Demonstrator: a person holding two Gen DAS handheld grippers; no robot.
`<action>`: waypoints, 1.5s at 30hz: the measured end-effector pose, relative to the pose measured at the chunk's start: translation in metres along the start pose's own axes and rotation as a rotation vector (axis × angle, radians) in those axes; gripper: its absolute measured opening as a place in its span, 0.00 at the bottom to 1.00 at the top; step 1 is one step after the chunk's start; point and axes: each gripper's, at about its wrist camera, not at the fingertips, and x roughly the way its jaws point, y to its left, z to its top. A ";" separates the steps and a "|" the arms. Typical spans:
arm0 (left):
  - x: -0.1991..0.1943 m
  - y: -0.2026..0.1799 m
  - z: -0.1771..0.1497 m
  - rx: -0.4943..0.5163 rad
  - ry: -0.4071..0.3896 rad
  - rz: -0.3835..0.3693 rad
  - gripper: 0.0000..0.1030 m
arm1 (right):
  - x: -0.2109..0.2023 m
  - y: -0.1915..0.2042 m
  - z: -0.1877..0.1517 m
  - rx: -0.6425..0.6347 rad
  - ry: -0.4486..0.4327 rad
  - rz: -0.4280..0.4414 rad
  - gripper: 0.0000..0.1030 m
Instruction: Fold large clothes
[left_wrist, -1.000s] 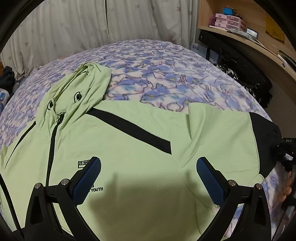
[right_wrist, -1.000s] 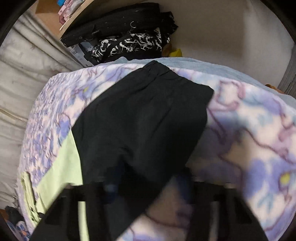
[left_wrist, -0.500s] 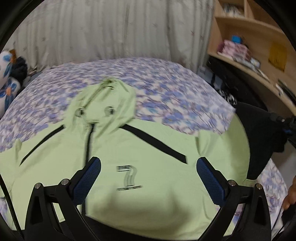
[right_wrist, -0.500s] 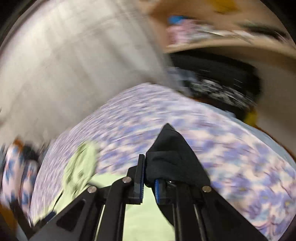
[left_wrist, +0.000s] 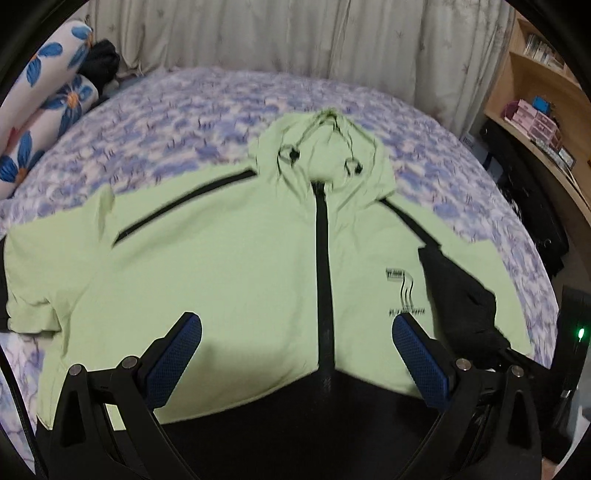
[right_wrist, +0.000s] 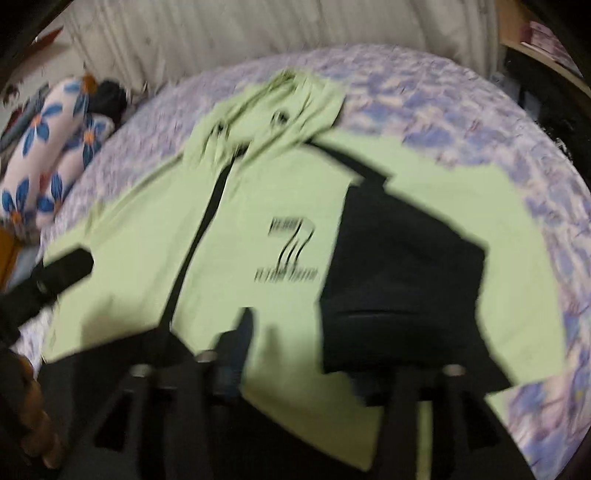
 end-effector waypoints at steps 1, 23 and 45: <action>0.003 0.000 -0.002 0.004 0.012 -0.002 0.99 | -0.001 0.002 -0.007 -0.006 0.005 -0.007 0.57; 0.007 -0.176 -0.046 0.444 0.067 -0.200 0.99 | -0.122 -0.117 -0.063 0.341 -0.169 -0.087 0.58; 0.040 -0.227 -0.044 0.541 0.085 -0.237 0.05 | -0.115 -0.144 -0.083 0.409 -0.190 -0.051 0.58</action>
